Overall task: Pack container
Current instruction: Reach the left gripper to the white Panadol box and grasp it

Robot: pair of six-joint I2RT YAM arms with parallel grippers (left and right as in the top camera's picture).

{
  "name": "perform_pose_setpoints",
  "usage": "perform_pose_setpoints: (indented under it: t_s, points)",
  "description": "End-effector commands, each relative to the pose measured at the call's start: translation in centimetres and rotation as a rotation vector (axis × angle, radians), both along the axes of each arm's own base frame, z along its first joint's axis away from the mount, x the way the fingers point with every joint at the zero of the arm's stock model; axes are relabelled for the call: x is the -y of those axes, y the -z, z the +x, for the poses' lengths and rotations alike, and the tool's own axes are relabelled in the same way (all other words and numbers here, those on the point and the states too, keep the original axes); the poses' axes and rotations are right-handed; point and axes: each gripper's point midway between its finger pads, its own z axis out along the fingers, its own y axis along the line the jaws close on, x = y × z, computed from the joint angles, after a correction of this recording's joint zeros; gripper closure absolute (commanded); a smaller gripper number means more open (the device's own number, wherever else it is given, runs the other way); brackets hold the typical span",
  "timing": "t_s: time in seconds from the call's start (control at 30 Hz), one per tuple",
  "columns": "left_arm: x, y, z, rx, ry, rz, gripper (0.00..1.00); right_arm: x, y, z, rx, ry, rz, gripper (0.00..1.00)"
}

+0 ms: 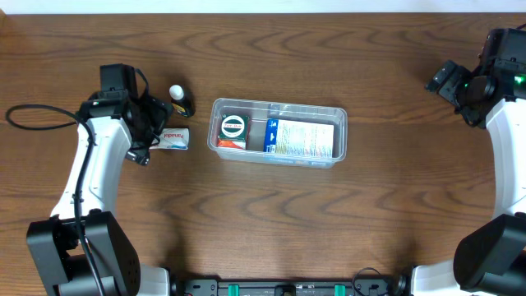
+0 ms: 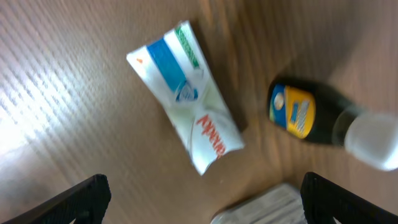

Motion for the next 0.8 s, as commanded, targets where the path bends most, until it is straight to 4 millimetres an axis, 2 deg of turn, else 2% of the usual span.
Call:
perform_pose_setpoints:
  t_s: [0.0,0.13,0.33,0.77]
  points:
    - [-1.5,0.2,0.6,0.007,-0.088,0.017,0.02,0.2,0.2,-0.1,-0.005,0.016,0.005,0.01]
    - [-1.8,1.8,0.7,-0.031,-0.106,-0.007,0.02,0.2,0.2,-0.1,-0.005,0.015,0.005,0.01]
    - [-0.8,4.4,1.6,-0.056,-0.041,-0.085,0.02,0.2,0.2,0.0,-0.004,0.015,0.005,0.01]
    - [-0.7,7.9,1.7,-0.127,-0.036,-0.098,0.02,0.2,0.2,-0.1,-0.005,0.015,0.005,0.01]
